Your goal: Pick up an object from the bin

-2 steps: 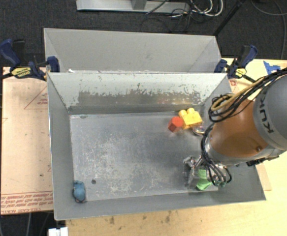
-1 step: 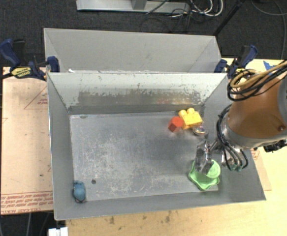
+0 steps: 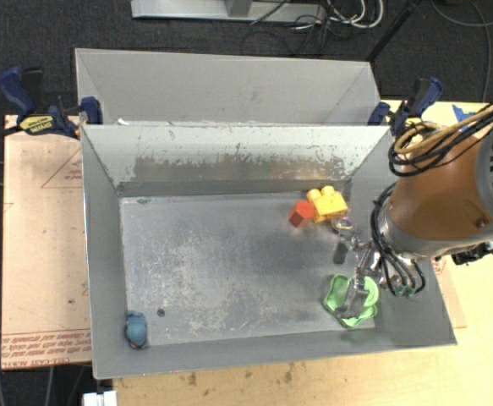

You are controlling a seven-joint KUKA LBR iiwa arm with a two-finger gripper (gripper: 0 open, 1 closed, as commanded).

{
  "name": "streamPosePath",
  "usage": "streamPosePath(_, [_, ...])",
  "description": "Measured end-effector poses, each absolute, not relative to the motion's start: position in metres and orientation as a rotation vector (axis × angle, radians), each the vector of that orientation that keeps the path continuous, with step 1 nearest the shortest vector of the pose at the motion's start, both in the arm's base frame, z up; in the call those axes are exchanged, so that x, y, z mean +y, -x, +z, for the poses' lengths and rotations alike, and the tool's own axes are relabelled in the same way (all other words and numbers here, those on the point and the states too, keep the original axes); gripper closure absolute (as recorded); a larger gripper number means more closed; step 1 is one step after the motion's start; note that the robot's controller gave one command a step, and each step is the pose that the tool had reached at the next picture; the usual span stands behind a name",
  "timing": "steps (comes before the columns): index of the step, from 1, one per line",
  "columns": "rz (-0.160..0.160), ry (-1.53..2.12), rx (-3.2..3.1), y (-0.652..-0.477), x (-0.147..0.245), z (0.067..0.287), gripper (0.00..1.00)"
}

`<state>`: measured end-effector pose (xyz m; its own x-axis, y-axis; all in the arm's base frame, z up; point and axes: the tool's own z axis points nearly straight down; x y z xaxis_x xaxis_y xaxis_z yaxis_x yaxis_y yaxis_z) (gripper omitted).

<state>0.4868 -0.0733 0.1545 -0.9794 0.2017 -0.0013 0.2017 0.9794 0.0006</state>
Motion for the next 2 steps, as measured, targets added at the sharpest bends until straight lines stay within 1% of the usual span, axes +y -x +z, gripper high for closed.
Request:
streamPosePath(1, [0.002, 0.122, 3.14, -0.4964, -0.1309, 0.0698, 0.0])
streamPosePath(2, [0.001, 0.125, 3.136, -0.4984, -0.1307, 0.0738, 1.0])
